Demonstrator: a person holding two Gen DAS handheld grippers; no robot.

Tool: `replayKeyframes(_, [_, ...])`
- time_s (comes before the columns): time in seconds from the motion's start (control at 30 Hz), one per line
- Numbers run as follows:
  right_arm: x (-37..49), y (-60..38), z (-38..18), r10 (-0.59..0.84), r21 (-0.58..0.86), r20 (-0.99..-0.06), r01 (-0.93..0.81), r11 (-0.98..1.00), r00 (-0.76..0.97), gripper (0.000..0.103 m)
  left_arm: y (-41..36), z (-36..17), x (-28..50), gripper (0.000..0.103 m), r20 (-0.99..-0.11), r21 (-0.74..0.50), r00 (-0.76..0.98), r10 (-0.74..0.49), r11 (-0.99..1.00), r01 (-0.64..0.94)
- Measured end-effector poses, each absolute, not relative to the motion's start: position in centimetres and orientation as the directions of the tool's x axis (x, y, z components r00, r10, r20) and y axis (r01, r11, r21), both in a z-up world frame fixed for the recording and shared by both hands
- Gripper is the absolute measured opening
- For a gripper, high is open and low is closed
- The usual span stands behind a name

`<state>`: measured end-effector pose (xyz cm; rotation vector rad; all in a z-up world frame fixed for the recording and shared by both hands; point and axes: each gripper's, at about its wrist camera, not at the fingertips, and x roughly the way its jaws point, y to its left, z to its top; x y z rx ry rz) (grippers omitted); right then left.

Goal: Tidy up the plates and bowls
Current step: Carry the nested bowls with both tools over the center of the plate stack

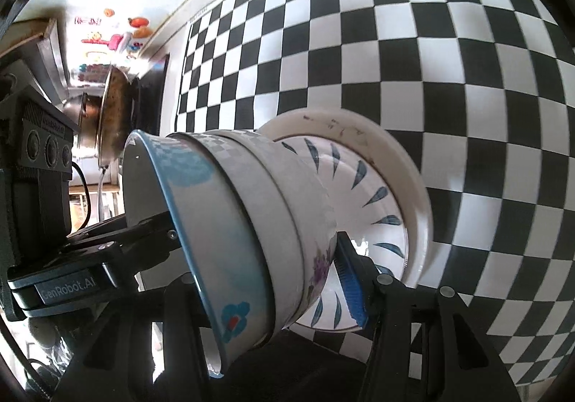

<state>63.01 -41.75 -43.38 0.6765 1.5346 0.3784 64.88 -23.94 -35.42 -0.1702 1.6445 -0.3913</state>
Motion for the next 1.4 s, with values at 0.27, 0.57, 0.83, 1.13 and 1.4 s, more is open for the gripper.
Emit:
replayKeyframes(0.27, [63.4, -40.4, -45.7, 0.622, 0.608, -0.783, 0.201, 0.768, -0.014, 0.055, -23.2, -37.3, 64.6, 0.052, -0.932, -0.345, -0.155, -0.329, 0.934, 0.094])
replayKeyframes(0.57, [63.0, -40.1, -47.3, 0.628, 0.606, -0.777, 0.221, 0.764, -0.04, 0.055, -23.5, -38.7, 64.2, 0.052, -0.932, -0.332, -0.183, -0.313, 0.94, 0.081])
replayKeyframes(0.83, [62.8, -40.1, -47.9, 0.611, 0.588, -0.79, 0.219, 0.779, -0.049, 0.054, -23.6, -39.3, 64.0, 0.052, -0.933, -0.323, -0.194, -0.303, 0.943, 0.081])
replayKeyframes(1.13, [62.8, -39.9, -48.1, 0.611, 0.587, -0.789, 0.219, 0.779, -0.057, 0.054, -23.7, -39.1, 63.8, 0.052, -0.939, -0.31, -0.186, -0.289, 0.946, 0.095])
replayKeyframes(1.4, [62.7, -40.3, -47.9, 0.604, 0.58, -0.795, 0.226, 0.783, -0.055, 0.054, -23.8, -39.0, 63.9, 0.052, -0.943, -0.301, -0.182, -0.279, 0.948, 0.106])
